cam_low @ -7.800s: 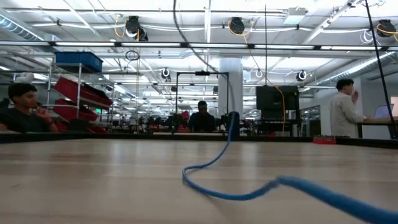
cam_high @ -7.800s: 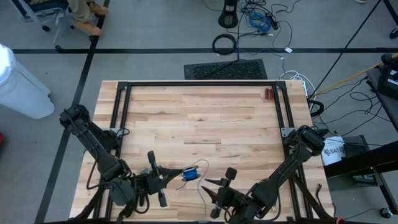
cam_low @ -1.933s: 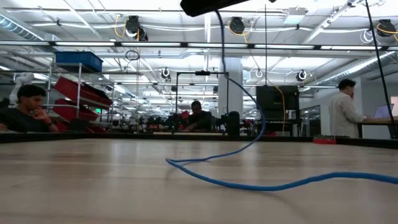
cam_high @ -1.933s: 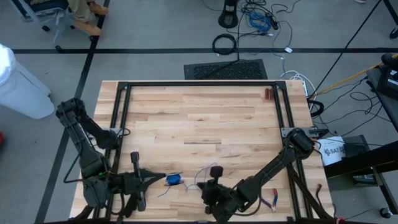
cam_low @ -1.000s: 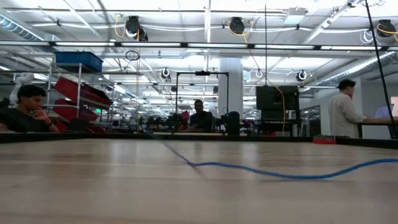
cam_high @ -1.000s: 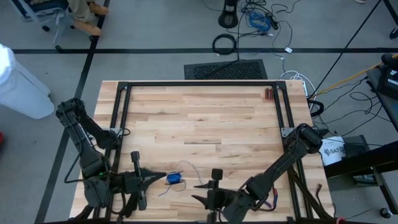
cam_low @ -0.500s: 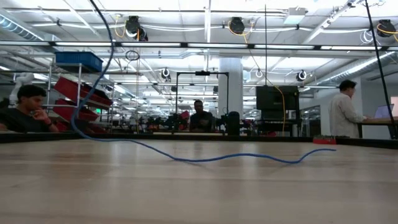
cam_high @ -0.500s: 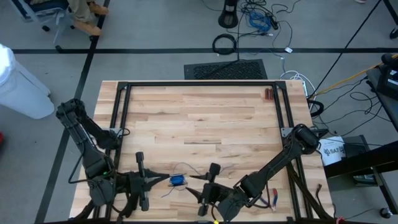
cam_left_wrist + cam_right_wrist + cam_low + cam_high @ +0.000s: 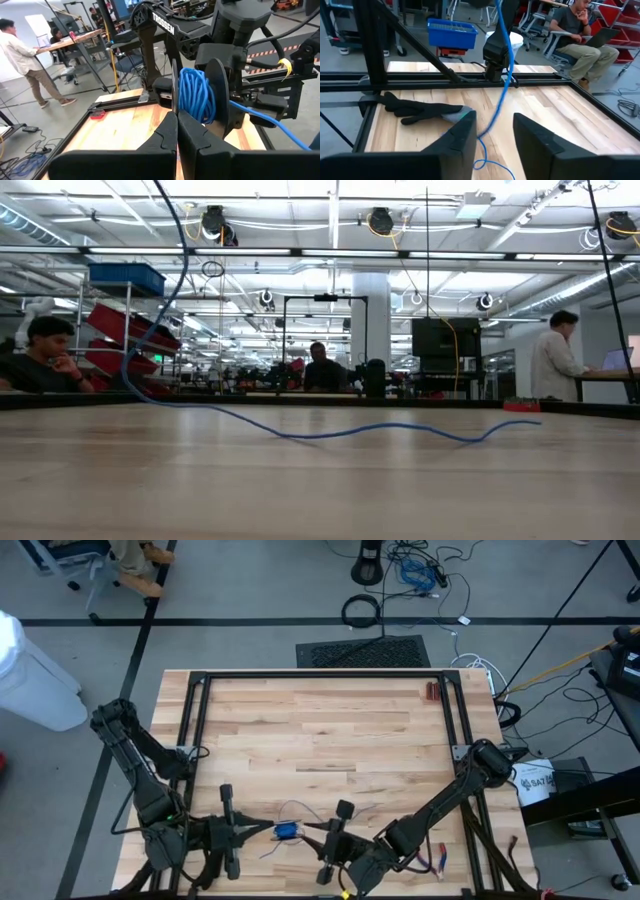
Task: Coil cords
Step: Uncoil the blue wire from the black spool
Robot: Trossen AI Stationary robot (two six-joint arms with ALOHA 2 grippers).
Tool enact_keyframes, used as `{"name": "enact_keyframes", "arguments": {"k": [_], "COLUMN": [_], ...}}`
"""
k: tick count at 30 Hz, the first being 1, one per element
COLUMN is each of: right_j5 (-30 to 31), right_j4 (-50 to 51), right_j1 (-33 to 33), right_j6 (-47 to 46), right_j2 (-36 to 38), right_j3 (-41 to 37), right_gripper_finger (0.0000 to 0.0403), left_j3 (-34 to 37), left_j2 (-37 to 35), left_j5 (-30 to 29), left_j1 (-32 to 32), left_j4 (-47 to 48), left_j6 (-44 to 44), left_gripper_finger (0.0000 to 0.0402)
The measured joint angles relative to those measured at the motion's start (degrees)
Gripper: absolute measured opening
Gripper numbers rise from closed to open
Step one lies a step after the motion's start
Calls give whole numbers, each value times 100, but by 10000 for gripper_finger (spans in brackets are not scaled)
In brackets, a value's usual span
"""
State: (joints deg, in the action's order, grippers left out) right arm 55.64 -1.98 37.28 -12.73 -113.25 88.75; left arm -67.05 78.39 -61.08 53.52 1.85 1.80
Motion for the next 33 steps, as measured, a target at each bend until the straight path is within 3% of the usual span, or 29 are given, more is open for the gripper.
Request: {"name": "enact_keyframes", "arguments": {"k": [14, 33], "right_j5": [-50, -483], "right_j4": [7, -757], "right_j1": [-51, 88], "right_j6": [-2, 91], "right_j2": [-76, -76], "right_j3": [0, -2], "right_gripper_finger": [6, 0], "left_j3": [2, 4], "left_j2": [2, 429], "left_j5": [0, -64], "left_j1": [0, -617], "left_j4": [-2, 25], "left_j6": [-2, -2], "left_gripper_finger": [1, 1]}}
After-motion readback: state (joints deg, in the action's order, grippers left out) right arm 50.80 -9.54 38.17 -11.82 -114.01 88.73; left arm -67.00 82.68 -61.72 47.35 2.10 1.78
